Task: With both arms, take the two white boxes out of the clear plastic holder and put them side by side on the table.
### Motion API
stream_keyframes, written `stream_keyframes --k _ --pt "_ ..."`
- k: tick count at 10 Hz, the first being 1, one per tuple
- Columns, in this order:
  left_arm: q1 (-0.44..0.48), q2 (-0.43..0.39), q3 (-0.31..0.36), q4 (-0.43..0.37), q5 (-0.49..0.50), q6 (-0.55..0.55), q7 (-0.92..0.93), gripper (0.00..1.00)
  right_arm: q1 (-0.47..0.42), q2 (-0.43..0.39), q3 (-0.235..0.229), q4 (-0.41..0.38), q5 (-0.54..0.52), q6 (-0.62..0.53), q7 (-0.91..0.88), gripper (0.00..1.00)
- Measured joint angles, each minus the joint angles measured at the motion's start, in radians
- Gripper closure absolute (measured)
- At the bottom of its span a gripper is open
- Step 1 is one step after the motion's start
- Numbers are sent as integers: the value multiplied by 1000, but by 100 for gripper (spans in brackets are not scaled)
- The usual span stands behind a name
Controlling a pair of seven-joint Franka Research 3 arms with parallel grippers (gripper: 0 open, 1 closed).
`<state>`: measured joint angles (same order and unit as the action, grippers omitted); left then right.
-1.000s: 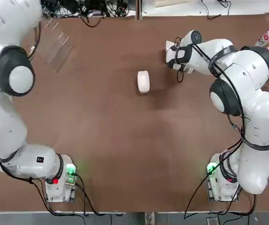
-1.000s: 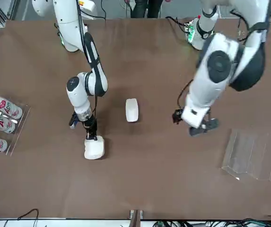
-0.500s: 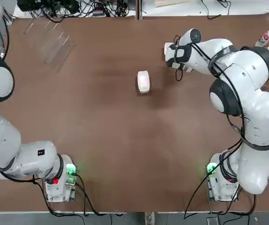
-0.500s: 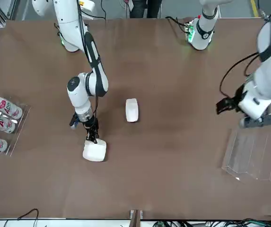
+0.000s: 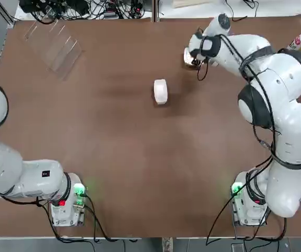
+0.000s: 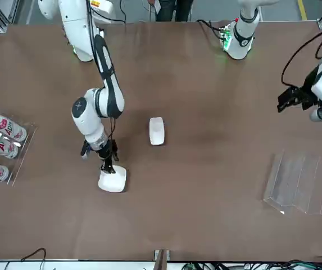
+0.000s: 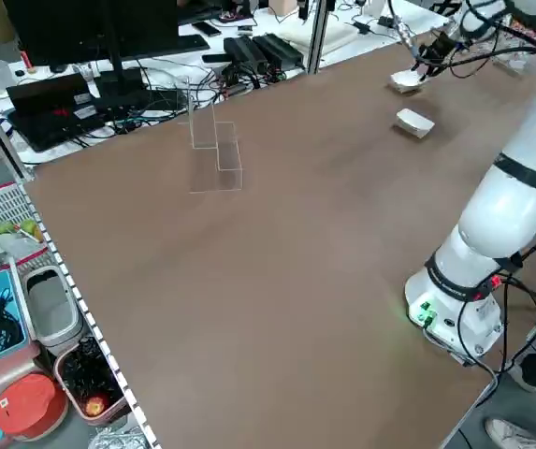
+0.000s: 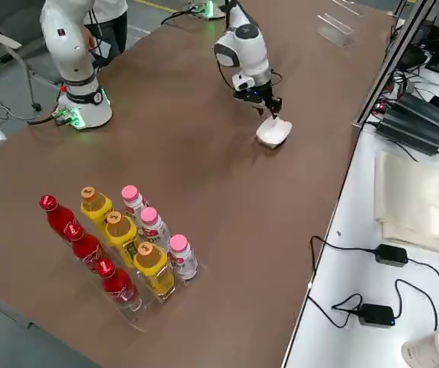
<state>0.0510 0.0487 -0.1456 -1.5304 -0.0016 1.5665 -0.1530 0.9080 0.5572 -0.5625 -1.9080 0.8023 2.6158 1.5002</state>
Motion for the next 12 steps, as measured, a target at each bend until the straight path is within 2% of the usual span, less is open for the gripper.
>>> stream_keyframes --k 2,4,6,8,10,12 --pt "-73 -1 97 -1 0 0 8 0 -1 -49 -55 54 -108 -157 -44 0" --pt "-92 -1 110 -1 0 0 10 0 -2 -69 -100 104 -167 -293 -199 0" --pt "-100 1 109 -1 0 3 10 0 -4 -71 -137 128 -175 -394 -508 0" --pt "-99 2 110 4 0 4 11 0 9 -76 -132 132 -176 -457 -813 0" --pt "-99 5 109 21 0 5 11 0 81 -77 -124 133 -177 -448 -1010 0" --pt "-93 5 110 43 0 5 12 0 156 -76 -111 133 -177 -372 -1119 0"
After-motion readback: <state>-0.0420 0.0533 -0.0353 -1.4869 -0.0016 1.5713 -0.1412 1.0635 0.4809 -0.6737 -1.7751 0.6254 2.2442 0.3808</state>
